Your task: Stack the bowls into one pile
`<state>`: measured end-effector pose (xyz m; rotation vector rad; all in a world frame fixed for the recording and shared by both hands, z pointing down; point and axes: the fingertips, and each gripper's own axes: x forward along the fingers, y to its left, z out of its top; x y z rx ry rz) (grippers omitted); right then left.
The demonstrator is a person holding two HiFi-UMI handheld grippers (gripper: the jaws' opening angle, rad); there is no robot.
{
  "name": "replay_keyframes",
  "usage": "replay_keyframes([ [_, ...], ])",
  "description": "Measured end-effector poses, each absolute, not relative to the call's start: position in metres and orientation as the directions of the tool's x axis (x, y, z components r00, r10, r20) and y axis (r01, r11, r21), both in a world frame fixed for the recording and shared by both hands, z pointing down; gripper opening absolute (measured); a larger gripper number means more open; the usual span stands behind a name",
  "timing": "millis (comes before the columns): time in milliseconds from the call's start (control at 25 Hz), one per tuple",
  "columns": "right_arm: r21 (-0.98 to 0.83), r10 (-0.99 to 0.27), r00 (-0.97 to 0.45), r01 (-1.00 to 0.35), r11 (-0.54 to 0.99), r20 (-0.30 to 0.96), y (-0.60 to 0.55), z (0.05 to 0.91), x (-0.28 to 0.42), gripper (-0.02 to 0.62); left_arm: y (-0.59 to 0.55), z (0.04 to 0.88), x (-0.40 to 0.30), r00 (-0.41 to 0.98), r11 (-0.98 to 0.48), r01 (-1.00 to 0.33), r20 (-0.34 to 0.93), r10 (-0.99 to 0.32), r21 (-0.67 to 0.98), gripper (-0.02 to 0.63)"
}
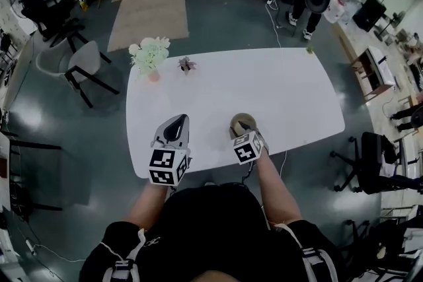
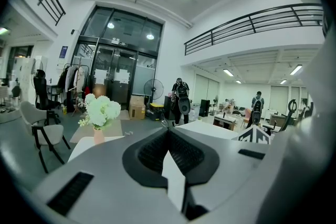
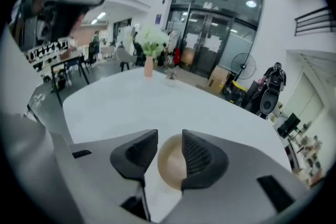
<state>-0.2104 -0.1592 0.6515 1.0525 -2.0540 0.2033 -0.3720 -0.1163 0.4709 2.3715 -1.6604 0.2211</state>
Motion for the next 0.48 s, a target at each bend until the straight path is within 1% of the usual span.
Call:
replay_keyframes([
  [120, 0.140, -0.751, -0.395, -0.832, 0.536, 0.529, -0.170, 0.593, -0.209, 0.130, -0.118, 0.465, -0.365, 0.356, -0.341, -0.934, 0.246, -0.902, 0.101, 0.014],
  [240, 0.097, -0.863, -0.389, -0.893, 0.439, 0.322, -0.176, 0.533, -0.200, 0.081, -0.122, 0.457, -0.360, 0.370, -0.358, -0.929, 0.227, -0.901, 0.093, 0.014],
  [360, 0.064, -0.919, -0.360, -0.925, 0.374, 0.163, -0.175, 0.481, -0.188, 0.023, -0.125, 0.447, -0.353, 0.377, -0.367, -0.926, 0.202, -0.904, 0.085, 0.014],
  [480, 0.027, -0.932, -0.357, -0.933, 0.359, 0.063, -0.167, 0.442, -0.182, 0.017, -0.126, 0.435, -0.347, 0.381, -0.373, -0.925, 0.181, -0.907, 0.079, 0.014],
])
